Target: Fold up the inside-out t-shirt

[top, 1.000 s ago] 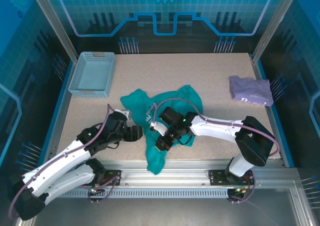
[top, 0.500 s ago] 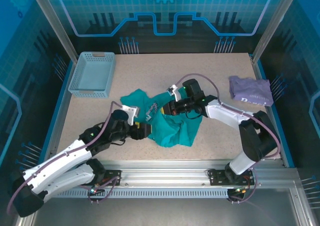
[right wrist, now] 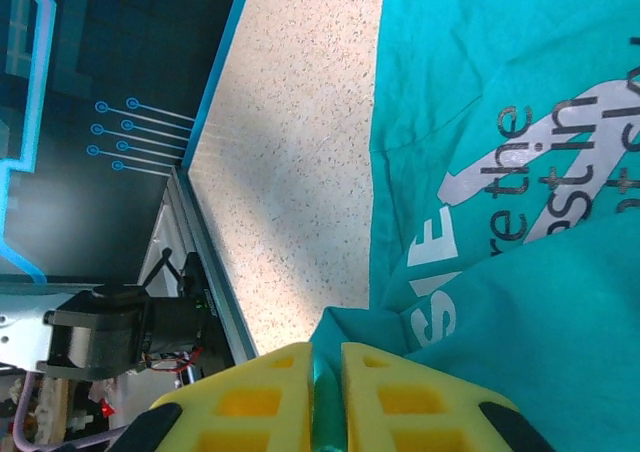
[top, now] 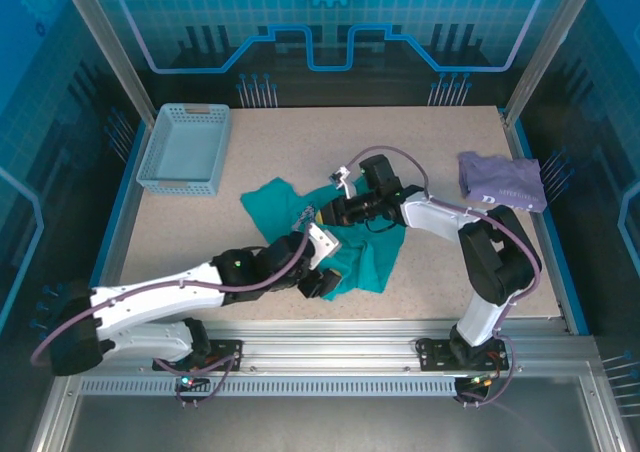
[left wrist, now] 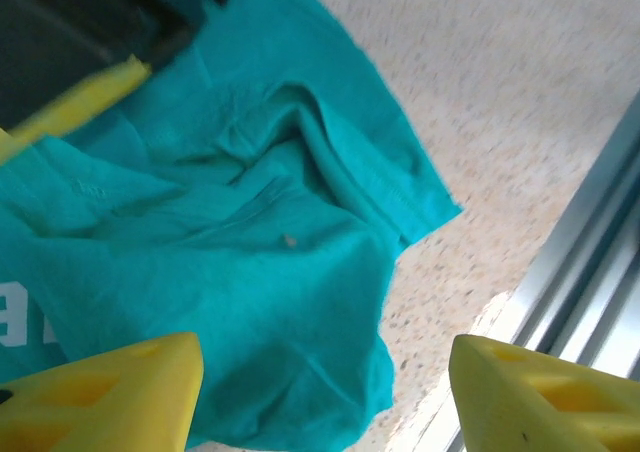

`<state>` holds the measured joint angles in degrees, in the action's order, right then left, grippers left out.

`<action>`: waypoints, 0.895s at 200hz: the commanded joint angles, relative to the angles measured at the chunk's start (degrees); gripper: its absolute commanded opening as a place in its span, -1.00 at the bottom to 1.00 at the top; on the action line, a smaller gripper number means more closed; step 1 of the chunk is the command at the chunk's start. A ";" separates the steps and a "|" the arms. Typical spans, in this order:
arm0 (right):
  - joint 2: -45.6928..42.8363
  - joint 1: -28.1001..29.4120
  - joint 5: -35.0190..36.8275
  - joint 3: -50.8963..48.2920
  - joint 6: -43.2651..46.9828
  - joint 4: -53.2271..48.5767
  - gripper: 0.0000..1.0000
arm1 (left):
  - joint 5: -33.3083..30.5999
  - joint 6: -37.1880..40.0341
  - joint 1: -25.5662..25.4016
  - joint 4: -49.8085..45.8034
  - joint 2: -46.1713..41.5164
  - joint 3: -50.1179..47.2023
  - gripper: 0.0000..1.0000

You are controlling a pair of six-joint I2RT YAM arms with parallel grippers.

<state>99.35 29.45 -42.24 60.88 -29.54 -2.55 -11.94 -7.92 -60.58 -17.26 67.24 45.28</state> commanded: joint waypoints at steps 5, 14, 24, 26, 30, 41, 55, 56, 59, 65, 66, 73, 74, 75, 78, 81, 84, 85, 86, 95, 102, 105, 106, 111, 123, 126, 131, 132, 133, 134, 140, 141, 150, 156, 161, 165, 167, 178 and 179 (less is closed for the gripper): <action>-0.47 -1.16 0.09 1.44 3.68 -4.39 -0.68 | -2.40 2.75 -1.20 1.35 3.47 -0.20 0.34; -0.16 -1.17 -0.02 1.52 3.87 -4.50 -0.70 | -1.93 3.00 -1.38 2.01 4.61 -0.55 0.33; 0.33 -1.16 -0.12 1.68 3.95 -4.31 -0.71 | -0.75 3.09 -1.52 3.58 5.40 -1.30 0.31; 0.45 -1.17 -0.19 1.74 3.96 -4.31 -0.71 | -0.48 3.09 -1.60 3.84 5.54 -1.41 0.30; 0.72 -1.23 -0.35 1.86 3.96 -4.43 -0.71 | -0.36 3.01 -1.77 4.35 5.69 -1.68 0.30; 1.10 -1.26 -0.46 2.07 4.54 -5.03 -0.70 | -0.17 3.02 -2.70 5.78 5.86 -2.43 0.28; 0.78 -1.45 0.06 1.88 5.72 -6.24 -0.68 | -0.65 3.31 -4.60 7.36 5.62 -3.46 0.28; 0.72 -1.48 0.10 1.88 5.76 -6.33 -0.68 | -0.68 3.29 -4.71 7.43 5.62 -3.58 0.27; 0.55 -1.57 0.20 1.82 5.99 -6.59 -0.68 | -0.75 3.12 -4.99 7.57 5.62 -3.77 0.27; 0.18 -1.76 0.38 1.58 6.39 -6.89 -0.67 | -1.08 2.68 -5.24 7.67 5.91 -4.11 0.26; 0.12 -1.80 0.44 1.59 6.45 -6.88 -0.66 | -1.11 2.58 -5.25 7.63 5.94 -4.22 0.26; -0.39 -2.07 0.58 1.23 6.59 -7.03 -0.66 | -1.68 2.13 -5.42 7.60 6.28 -4.55 0.25; -0.43 -2.09 0.62 1.20 6.64 -7.08 -0.65 | -1.77 2.08 -5.42 7.64 6.39 -4.61 0.24; -0.50 -2.11 0.60 1.18 6.66 -7.10 -0.65 | -1.90 2.06 -5.43 7.66 6.44 -4.73 0.24; -0.62 -2.24 0.58 1.05 6.65 -7.11 -0.65 | -2.19 2.04 -5.43 7.74 6.68 -4.88 0.24; -0.79 -2.29 0.58 0.96 6.67 -7.04 -0.65 | -2.42 2.13 -5.43 7.76 6.94 -5.02 0.23; -0.99 -2.34 0.58 0.87 6.64 -7.11 -0.65 | -2.58 2.23 -5.51 7.84 7.13 -5.09 0.23; -0.99 -2.36 0.58 0.84 6.71 -7.12 -0.65 | -2.61 2.27 -5.51 7.89 7.26 -5.14 0.23; -1.04 -2.37 0.58 0.83 6.70 -7.12 -0.64 | -2.63 2.33 -5.51 7.91 7.36 -5.21 0.23; -1.24 -2.39 0.82 0.72 6.94 -7.36 -0.64 | -2.87 2.94 -5.52 8.53 8.31 -5.46 0.21; -1.27 -2.34 0.77 0.70 7.04 -7.60 -0.63 | -2.91 3.52 -5.51 9.24 9.12 -5.70 0.17; -1.27 -2.40 0.77 0.67 7.14 -7.67 -0.63 | -2.95 3.77 -5.47 9.57 9.52 -5.83 0.15; -1.27 -2.39 0.76 0.61 7.18 -7.70 -0.63 | -2.97 3.82 -5.50 9.68 9.63 -5.87 0.14; -1.26 -2.43 0.85 0.55 7.24 -7.78 -0.62 | -3.31 4.17 -5.49 10.08 10.33 -5.91 0.07; -1.44 -2.46 1.06 0.41 7.41 -8.14 -0.60 | -5.90 4.49 -5.36 10.04 11.52 -5.89 -0.19; -1.57 -2.51 1.13 0.30 7.51 -8.27 -0.59 | -6.72 4.43 -5.34 9.92 11.59 -6.01 -0.28; -1.82 -2.48 1.39 0.29 7.72 -8.64 -0.58 | -7.93 4.41 -5.14 9.78 11.37 -6.30 -0.40; -1.89 -2.47 1.47 0.29 7.82 -8.71 -0.58 | -8.06 4.41 -5.06 9.74 11.22 -6.41 -0.42; -1.97 -2.47 1.46 0.25 7.83 -8.80 -0.58 | -8.08 4.41 -5.03 9.72 11.14 -6.51 -0.45; -2.06 -2.47 1.55 0.22 7.87 -8.84 -0.58 | -8.13 4.41 -4.96 9.66 11.06 -6.56 -0.47; -2.54 -2.47 1.82 0.12 8.26 -9.30 -0.56 | -8.34 4.41 -4.31 9.44 10.13 -7.29 -0.58; -2.61 -2.47 1.86 0.12 8.31 -9.40 -0.56 | -8.30 4.41 -4.21 9.39 9.94 -7.43 -0.60; -3.37 -2.56 2.52 0.02 8.95 -10.20 -0.54 | -8.12 4.04 -2.96 8.75 7.87 -8.75 -0.75; -3.95 -2.60 2.75 -0.02 9.21 -10.70 -0.53 | -7.98 3.68 -2.00 8.10 6.15 -9.68 -0.84; -4.35 -2.64 3.03 -0.01 9.52 -11.09 -0.53 | -7.77 3.25 -1.08 7.44 4.42 -10.54 -0.92; -4.68 -2.68 3.31 -0.10 9.65 -11.30 -0.52 | -7.54 2.80 -0.27 7.00 3.06 -11.24 -0.96; -4.76 -2.72 3.41 -0.14 9.76 -11.40 -0.52 | -7.43 2.51 0.15 6.80 2.47 -11.54 -0.97; -5.43 -2.86 3.91 -0.27 10.13 -11.69 -0.50 | -6.87 0.43 2.31 6.41 -1.32 -13.61 -1.00; -5.45 -2.84 3.91 -0.34 10.17 -11.74 -0.50 | -6.87 0.26 2.66 6.43 -1.63 -13.80 -1.00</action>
<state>96.88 27.64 -39.66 61.12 -21.65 -11.46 -17.67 -4.60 -61.80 -9.23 73.34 34.96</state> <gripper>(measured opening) 0.242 0.049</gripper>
